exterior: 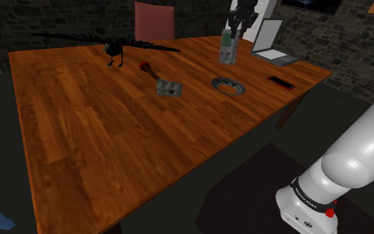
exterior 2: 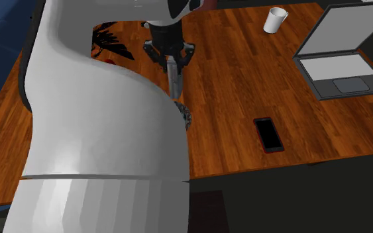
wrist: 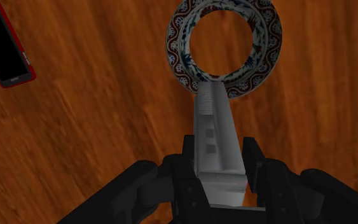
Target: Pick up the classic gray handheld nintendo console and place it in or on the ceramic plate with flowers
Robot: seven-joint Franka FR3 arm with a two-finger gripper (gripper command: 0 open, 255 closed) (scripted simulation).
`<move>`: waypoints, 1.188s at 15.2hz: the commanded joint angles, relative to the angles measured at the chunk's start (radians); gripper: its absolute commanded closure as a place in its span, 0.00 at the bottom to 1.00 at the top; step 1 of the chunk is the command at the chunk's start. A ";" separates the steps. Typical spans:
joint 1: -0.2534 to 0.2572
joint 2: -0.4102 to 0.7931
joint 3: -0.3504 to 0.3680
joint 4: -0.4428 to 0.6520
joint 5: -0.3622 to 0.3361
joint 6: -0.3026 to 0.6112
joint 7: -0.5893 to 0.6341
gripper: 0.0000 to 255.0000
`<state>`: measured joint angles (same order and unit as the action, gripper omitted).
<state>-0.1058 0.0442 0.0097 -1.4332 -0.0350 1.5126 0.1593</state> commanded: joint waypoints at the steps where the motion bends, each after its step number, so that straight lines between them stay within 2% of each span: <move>1: 0.011 -0.068 0.010 -0.059 0.000 -0.009 0.021 1.00; 8: 0.038 -0.268 0.042 -0.217 0.009 -0.054 0.079 1.00; 18: 0.038 -0.316 0.041 -0.405 0.011 0.086 0.081 1.00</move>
<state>-0.0673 -0.2702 0.0514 -1.8210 -0.0238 1.5821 0.2408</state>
